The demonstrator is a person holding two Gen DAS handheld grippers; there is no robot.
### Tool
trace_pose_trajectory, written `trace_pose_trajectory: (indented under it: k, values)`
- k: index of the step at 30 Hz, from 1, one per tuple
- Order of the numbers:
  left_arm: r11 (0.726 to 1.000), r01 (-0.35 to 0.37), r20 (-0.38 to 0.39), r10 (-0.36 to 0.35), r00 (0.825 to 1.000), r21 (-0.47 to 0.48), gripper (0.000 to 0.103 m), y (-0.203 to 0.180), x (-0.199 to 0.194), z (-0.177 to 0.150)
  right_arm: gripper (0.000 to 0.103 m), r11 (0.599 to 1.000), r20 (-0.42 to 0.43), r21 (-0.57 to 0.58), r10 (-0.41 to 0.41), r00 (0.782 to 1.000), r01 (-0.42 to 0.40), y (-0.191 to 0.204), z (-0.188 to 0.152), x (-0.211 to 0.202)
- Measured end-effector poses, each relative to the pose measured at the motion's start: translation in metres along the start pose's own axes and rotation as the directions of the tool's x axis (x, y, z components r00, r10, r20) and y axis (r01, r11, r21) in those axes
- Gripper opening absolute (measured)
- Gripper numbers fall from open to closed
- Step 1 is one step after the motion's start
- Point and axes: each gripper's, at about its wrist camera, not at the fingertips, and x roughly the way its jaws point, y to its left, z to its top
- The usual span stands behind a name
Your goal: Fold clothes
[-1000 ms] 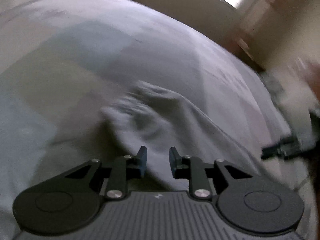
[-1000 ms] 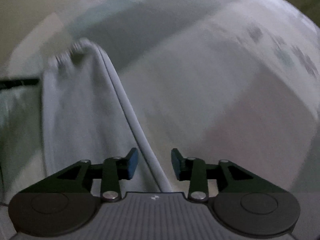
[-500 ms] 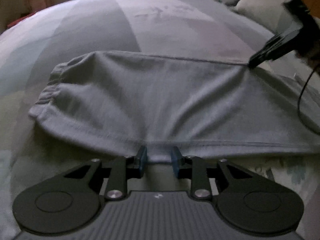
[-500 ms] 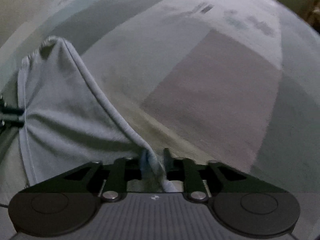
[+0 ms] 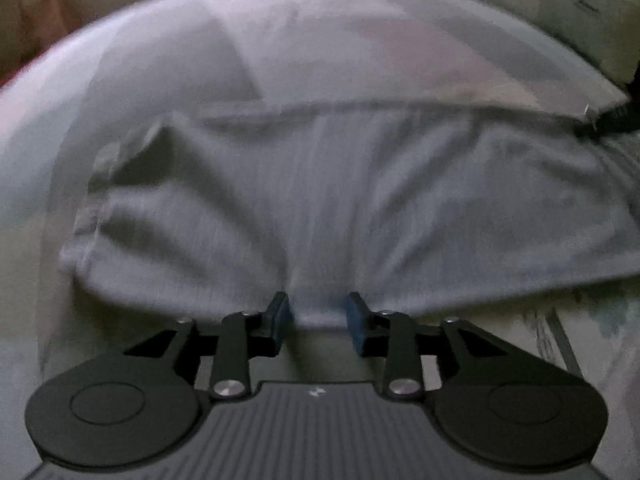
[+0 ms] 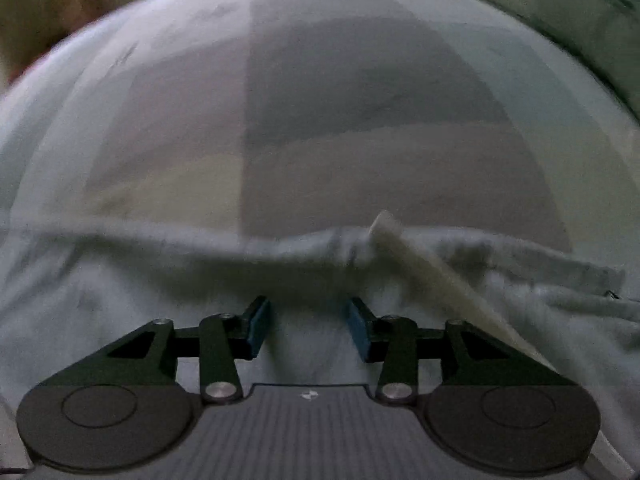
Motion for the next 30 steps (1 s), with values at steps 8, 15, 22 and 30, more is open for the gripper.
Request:
trace_pose_trajectory:
  k: [8,15,22,30]
  values:
    - [0.993,-0.062,0.068,0.056,0.996,0.099,0.039,-0.006,-0.009,0.050,0.068,0.996,-0.031,-0.075,0.051,0.998,-0.054,0.023,-0.024,-0.039]
    - [0.982,-0.161,0.146,0.146,0.979,0.094,0.039,-0.011,0.046,0.090,0.085,0.996,-0.088,-0.084,-0.007,0.996,0.000,0.071,-0.133,-0.061]
    - [0.985,-0.171,0.093,0.169,0.981,0.009,0.042,0.016,0.041,0.077,0.103,0.987,-0.130,-0.154,0.017,0.991,-0.037,0.090,-0.162,-0.067]
    - [0.980,-0.173,0.001,0.174,0.985,-0.096,0.052,0.046,0.029,0.045,0.103,0.988,-0.184,-0.142,0.035,0.982,-0.062,0.081,-0.154,-0.076]
